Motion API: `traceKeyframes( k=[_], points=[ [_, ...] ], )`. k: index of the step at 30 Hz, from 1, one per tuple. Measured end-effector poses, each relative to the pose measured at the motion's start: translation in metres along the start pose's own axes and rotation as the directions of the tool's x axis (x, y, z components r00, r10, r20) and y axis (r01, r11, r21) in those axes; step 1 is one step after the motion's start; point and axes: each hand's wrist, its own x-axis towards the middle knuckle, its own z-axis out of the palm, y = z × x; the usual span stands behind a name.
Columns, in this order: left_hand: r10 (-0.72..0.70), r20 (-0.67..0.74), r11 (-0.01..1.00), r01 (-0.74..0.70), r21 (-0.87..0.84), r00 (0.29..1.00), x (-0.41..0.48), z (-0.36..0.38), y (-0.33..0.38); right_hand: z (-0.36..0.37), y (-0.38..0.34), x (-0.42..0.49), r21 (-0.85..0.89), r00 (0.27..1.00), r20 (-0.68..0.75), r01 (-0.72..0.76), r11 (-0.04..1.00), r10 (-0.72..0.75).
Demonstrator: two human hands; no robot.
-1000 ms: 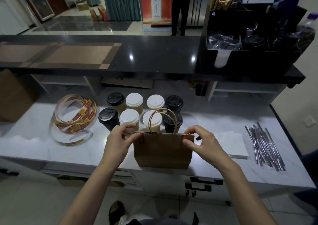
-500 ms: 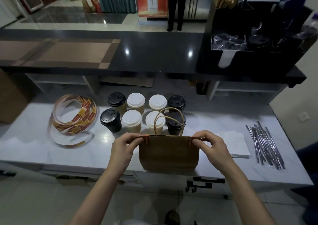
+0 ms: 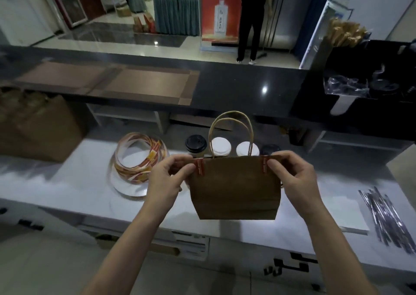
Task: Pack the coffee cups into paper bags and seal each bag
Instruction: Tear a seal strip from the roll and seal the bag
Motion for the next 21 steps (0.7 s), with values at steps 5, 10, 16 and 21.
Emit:
traceKeyframes(
  k=[5,10,16,21],
  points=[
    [0.031,-0.055,1.000,-0.030,0.006,0.998,0.009,-0.074,0.009,0.081,-0.034,0.016,0.021,0.997,0.022,0.069,0.997,-0.070],
    [0.075,-0.118,0.997,-0.071,0.040,0.990,0.013,-0.144,0.018,0.158,-0.065,0.021,0.097,0.991,0.015,0.128,0.987,-0.130],
    [0.105,-0.171,0.992,-0.091,0.090,0.980,0.015,-0.219,0.024,0.234,-0.099,0.017,0.153,0.989,0.025,0.139,0.978,-0.144],
    [0.134,-0.234,0.986,-0.106,0.127,0.963,0.019,-0.268,0.028,0.283,-0.126,0.020,0.156,0.984,0.070,0.150,0.976,-0.163]
  ],
)
